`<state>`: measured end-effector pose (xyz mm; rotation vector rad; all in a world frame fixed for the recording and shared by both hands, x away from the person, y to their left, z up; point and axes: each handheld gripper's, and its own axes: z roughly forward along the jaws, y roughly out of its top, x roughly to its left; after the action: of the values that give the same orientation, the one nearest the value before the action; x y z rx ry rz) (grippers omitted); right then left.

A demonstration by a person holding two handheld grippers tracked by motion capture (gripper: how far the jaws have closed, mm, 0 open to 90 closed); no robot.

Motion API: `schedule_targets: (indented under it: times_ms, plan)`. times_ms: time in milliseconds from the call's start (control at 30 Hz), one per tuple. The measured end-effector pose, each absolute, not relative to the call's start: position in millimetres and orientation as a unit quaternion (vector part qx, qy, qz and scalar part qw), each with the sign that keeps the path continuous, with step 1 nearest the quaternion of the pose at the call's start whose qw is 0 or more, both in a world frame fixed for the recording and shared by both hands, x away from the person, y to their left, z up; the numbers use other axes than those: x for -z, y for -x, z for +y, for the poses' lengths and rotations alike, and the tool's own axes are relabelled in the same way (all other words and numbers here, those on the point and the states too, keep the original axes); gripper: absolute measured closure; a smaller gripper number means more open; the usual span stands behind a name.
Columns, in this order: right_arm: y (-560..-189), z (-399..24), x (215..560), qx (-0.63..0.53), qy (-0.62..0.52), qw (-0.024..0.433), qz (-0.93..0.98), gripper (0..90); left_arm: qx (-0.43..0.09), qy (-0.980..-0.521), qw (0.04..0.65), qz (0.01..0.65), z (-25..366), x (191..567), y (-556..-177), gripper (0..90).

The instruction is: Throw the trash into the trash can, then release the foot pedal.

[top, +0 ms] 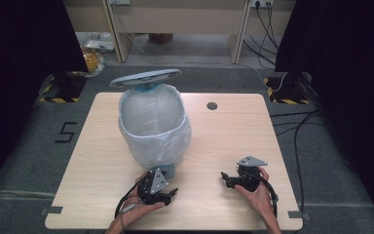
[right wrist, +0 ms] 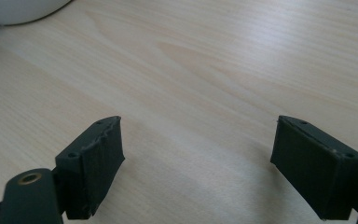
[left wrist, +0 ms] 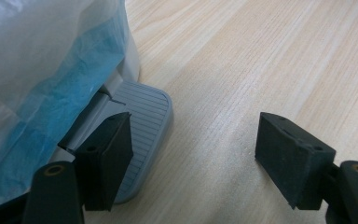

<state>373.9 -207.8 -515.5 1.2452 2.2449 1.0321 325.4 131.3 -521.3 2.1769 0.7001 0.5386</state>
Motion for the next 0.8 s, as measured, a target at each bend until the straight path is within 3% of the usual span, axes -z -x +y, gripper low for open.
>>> schedule_targets:
  times_ms: [800]
  plan:
    - [-365, -195, 517, -0.343, -0.428, 0.185, 0.815, 14.1, -0.212, -0.855, 0.386, 0.275, 131, 521, -325, 26.6]
